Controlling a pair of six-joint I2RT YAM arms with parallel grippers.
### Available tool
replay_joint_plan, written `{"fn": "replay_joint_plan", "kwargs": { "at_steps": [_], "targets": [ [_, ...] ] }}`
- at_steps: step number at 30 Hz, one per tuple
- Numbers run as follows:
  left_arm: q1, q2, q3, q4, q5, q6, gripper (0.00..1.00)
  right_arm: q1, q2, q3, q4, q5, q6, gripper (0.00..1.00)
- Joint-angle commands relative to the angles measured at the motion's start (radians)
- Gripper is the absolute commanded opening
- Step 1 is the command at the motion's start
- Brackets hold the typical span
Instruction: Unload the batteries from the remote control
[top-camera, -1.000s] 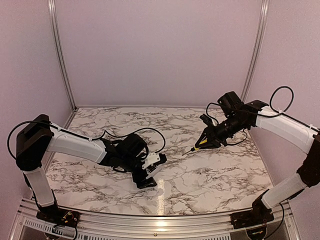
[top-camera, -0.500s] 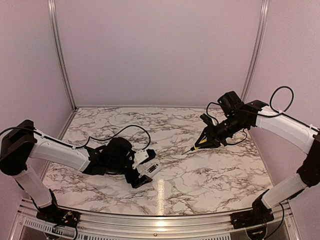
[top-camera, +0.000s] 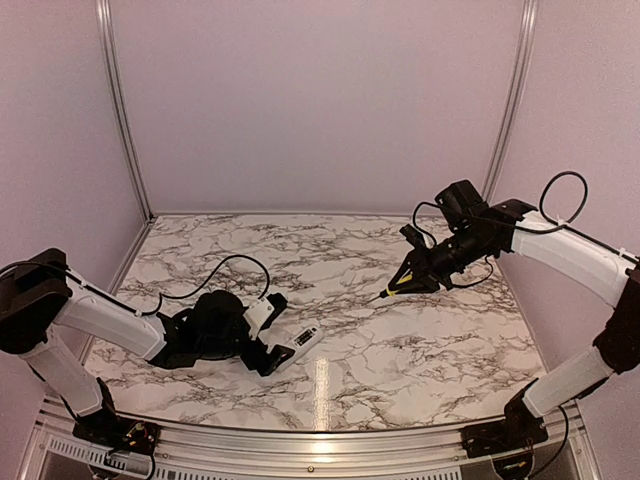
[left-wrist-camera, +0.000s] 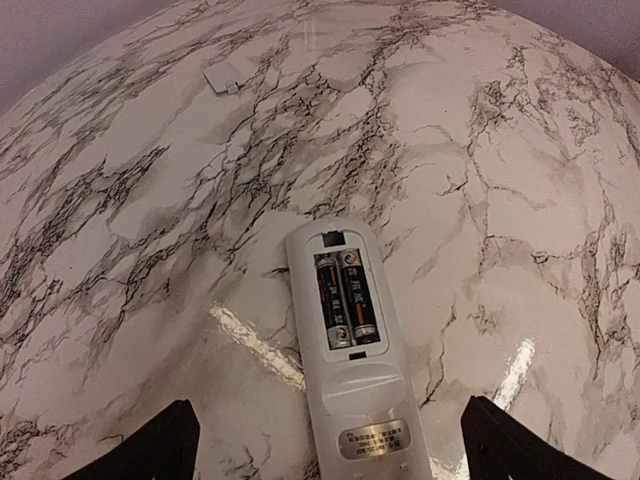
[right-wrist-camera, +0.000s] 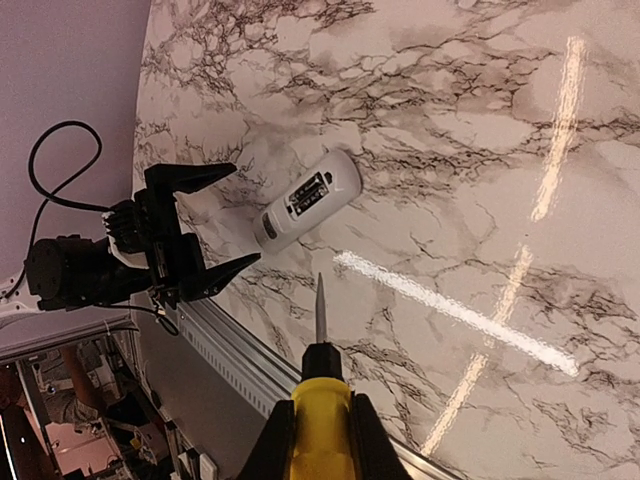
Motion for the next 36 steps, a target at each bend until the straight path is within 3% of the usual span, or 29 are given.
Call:
{"fn": "replay_joint_plan", "kwargs": {
  "at_steps": [1, 12, 36],
  "targets": [
    [-0.006, 0.033, -0.034, 0.140, -0.045, -0.060, 0.95, -0.007, 0.009, 0.055, -0.008, 0.014, 0.018, 0.00],
    [-0.056, 0.118, -0.033, 0.196, -0.086, -0.082, 0.90, -0.007, -0.003, 0.043, -0.029, 0.018, 0.022, 0.00],
    [-0.095, 0.235, 0.024, 0.159, -0.190, 0.003, 0.68, -0.007, -0.038, 0.011, -0.029, 0.026, 0.045, 0.00]
  ]
}}
